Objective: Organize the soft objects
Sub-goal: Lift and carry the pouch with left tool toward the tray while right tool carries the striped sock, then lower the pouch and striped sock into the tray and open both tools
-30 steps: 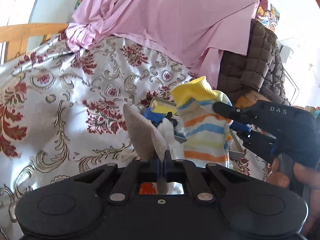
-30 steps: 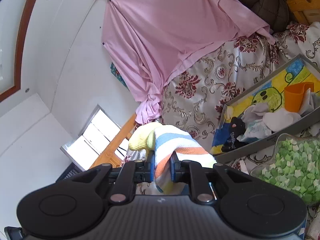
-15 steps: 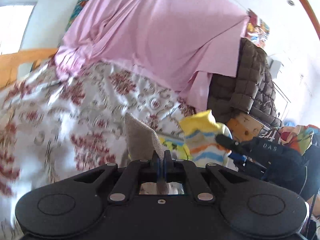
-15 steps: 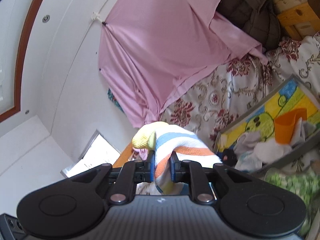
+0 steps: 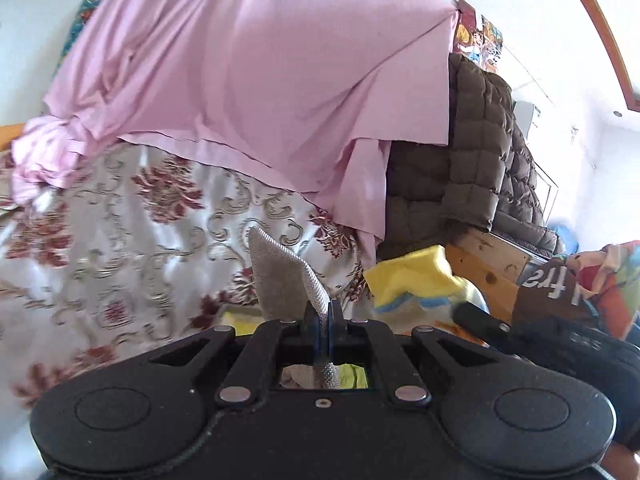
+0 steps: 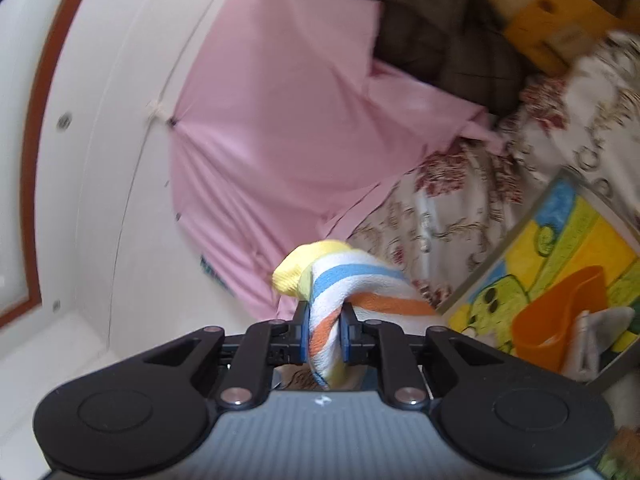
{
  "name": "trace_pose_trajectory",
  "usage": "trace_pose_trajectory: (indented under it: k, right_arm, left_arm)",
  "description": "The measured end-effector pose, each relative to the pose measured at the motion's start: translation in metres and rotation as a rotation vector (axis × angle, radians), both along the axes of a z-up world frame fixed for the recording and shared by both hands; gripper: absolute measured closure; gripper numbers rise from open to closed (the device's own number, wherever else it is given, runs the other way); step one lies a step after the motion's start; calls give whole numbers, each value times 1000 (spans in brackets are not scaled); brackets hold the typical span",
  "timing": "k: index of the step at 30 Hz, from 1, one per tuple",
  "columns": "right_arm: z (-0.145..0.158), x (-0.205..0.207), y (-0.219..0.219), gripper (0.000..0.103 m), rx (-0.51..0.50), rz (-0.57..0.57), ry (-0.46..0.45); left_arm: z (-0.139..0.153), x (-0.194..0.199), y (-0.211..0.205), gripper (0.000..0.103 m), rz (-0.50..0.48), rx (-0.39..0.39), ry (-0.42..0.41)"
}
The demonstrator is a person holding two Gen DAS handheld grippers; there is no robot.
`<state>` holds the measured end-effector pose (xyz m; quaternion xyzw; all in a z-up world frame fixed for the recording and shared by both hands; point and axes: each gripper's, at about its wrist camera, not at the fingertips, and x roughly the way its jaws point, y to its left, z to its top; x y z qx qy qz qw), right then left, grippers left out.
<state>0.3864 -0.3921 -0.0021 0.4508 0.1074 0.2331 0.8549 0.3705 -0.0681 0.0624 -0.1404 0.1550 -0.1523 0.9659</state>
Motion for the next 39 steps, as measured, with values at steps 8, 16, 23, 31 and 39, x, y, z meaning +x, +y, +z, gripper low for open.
trace_pose_trajectory:
  k: [8,16,23,31,39]
  right_arm:
    - [-32,18,-22,86,63,-53,120]
    - [-47,30,1,85,41,-2,254]
    - [-58,34,18,73,-8,2,341]
    - [-51,31,15,50,-52,-46,333]
    - [-30,20,10,31,-76,-59,311]
  left_arm:
    - [-46,78,-32,99,-18,-73,103]
    - [-86,93,-22,97,28,-118,287]
    - [-97,92,-9,93,90,-75,372]
    - [-104,91,4,74,117,-104,411]
    - [-97,74,4,50,121,-95,367]
